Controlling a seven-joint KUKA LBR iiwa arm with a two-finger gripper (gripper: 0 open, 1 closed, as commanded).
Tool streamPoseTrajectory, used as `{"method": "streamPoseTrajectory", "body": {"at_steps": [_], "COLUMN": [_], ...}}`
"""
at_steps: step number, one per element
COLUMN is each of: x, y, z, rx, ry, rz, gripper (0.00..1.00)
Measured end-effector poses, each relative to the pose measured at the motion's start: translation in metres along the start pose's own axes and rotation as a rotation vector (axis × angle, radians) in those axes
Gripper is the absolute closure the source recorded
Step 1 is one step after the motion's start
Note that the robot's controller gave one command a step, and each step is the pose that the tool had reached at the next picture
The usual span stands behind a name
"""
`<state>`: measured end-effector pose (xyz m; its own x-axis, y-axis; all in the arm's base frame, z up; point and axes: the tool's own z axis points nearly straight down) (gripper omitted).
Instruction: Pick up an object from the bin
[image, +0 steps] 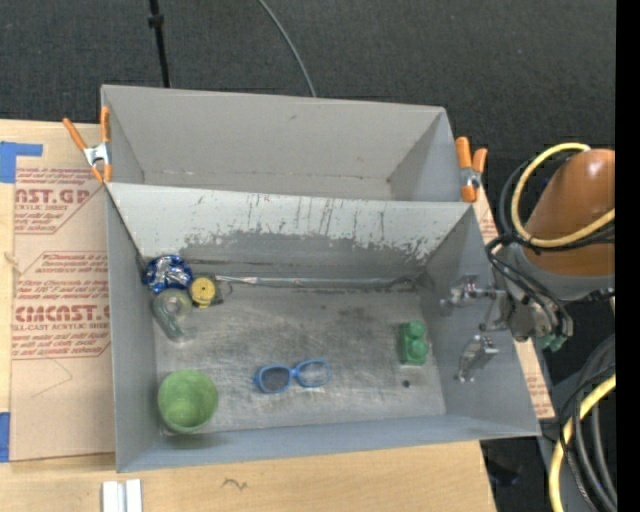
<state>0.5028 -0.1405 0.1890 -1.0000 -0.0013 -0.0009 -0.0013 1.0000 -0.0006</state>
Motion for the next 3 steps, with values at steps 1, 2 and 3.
{"method": "streamPoseTrajectory", "body": {"at_steps": [1,2,3], "x": [-0.048,-0.049,-0.030], "y": [0.000,-0.001,0.050], "z": [0.117,0.111,-0.044], "rx": [-0.002,0.000,0.001], "ry": [0.005,0.001,-0.007], "rz": [-0.056,-0.056,-0.358], "gripper": [0.00,1.00,1.00]}}
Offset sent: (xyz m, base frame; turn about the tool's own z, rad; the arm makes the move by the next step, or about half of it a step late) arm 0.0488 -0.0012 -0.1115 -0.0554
